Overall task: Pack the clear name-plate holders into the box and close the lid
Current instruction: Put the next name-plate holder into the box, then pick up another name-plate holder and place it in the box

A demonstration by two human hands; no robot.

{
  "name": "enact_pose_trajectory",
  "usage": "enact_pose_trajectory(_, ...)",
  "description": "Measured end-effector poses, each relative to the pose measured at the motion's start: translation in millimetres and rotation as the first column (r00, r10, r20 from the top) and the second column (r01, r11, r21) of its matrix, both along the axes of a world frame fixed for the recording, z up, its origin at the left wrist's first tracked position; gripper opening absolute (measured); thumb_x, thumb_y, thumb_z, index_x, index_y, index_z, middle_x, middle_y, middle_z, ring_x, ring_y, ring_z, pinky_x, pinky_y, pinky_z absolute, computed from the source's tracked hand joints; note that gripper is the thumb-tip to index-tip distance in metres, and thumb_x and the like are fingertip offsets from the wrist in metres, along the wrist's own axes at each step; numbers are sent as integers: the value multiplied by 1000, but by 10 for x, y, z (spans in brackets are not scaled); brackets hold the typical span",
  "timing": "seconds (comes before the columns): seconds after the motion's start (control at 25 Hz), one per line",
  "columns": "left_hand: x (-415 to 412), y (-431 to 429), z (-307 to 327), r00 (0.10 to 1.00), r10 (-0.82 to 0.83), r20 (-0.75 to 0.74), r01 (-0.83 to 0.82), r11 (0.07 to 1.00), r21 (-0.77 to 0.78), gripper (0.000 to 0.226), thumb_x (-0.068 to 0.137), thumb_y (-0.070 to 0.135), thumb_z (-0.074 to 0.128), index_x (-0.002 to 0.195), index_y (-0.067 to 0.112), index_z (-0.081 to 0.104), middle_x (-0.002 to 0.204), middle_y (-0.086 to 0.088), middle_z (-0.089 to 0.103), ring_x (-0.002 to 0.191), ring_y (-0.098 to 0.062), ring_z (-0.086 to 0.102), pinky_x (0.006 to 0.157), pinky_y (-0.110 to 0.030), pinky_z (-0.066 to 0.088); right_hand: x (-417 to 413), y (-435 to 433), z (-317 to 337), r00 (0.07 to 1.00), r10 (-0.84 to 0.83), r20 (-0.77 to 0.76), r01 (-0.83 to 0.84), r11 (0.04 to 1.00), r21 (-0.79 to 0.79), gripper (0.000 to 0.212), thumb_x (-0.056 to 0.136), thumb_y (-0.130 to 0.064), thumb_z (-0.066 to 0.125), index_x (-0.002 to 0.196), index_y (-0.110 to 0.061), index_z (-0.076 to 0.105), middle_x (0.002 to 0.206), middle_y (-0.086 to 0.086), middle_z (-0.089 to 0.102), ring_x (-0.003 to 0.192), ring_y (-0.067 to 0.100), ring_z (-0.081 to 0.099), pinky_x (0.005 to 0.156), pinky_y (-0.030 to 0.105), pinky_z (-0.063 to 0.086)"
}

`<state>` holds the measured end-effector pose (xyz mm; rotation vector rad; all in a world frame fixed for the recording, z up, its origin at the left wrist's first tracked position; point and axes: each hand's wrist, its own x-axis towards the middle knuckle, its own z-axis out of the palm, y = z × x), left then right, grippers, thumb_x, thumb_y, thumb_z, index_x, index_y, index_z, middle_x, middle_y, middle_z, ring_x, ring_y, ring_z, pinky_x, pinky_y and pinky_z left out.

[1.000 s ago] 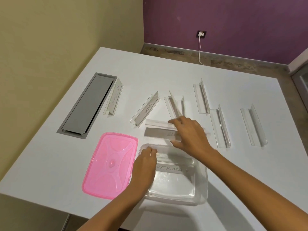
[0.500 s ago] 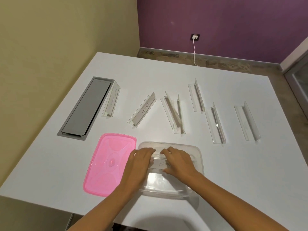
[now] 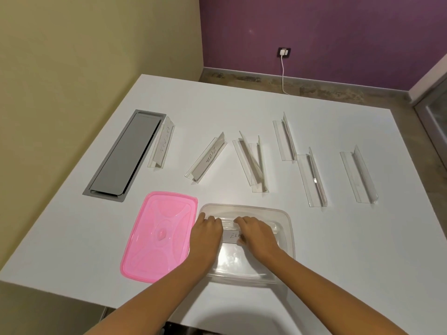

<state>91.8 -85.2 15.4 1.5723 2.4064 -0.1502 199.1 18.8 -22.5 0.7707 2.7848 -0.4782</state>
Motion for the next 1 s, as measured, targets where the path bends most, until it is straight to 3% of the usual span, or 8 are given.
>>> enact_pose_trajectory(0.12,7,20,17,999,46,8,-46,998,-38,15,75,4,64,77,18,64,72,4,68,70,-13,65,95,-22,42,22,-8,131,991,-49,-124,41,997,-65,34,90,-27,60,121,-14,55,117,4,64,105,23,59,78,36,51)
enact_pose_trajectory(0.28,24,39,14,998,17,-61,-18,1000,-21,34,31,0,83,45,19,57,42,4,56,37,-12,53,55,-17,49,-99,181,382,864,-125,-488,169,985,46,12,91,-20,60,98,-12,66,88,3,69,82,22,65,61,34,54)
enact_pose_trajectory(0.36,56,41,34,996,58,-64,-59,998,-21,39,22,-3,82,42,18,55,40,4,53,34,-13,50,47,-18,45,-253,425,440,816,-209,-539,269,963,33,12,92,-10,55,99,-8,65,90,8,68,83,25,63,64,38,55)
enact_pose_trajectory(0.52,96,100,-31,993,111,-33,-113,992,-61,35,37,0,82,56,20,61,51,4,61,45,-12,58,44,-21,42,-653,981,349,886,-342,-313,371,928,34,29,88,7,46,115,2,54,109,19,59,97,33,59,76,40,52)
enact_pose_trajectory(0.64,90,127,-52,993,114,-34,-113,993,21,40,25,-4,83,48,18,58,45,2,57,38,-13,53,36,-20,38,-877,1190,237,934,-332,-129,345,934,97,28,86,12,50,113,3,51,108,21,58,94,35,62,74,38,52)
enact_pose_trajectory(0.8,58,103,-122,979,192,76,-197,978,67,25,57,-10,73,70,10,65,70,-6,67,59,-20,62,49,-27,46,-983,1354,172,939,-345,-13,343,931,127,26,78,18,57,100,5,58,97,20,65,91,35,67,67,34,49)
enact_pose_trajectory(0.92,31,66,-196,971,210,114,-221,970,102,32,80,-9,51,106,8,61,106,-9,64,91,-24,60,71,-31,48,-1002,1410,166,908,-409,-91,416,906,77,21,74,20,56,89,6,60,77,17,59,84,37,66,61,30,43)
enact_pose_trajectory(1.0,12,64,-169,963,217,163,-242,958,154,36,85,-4,49,116,11,57,117,-6,61,99,-22,59,76,-29,50,-995,1439,208,837,-521,-166,522,852,-43,16,77,18,55,89,8,61,85,23,62,82,38,66,61,30,46)
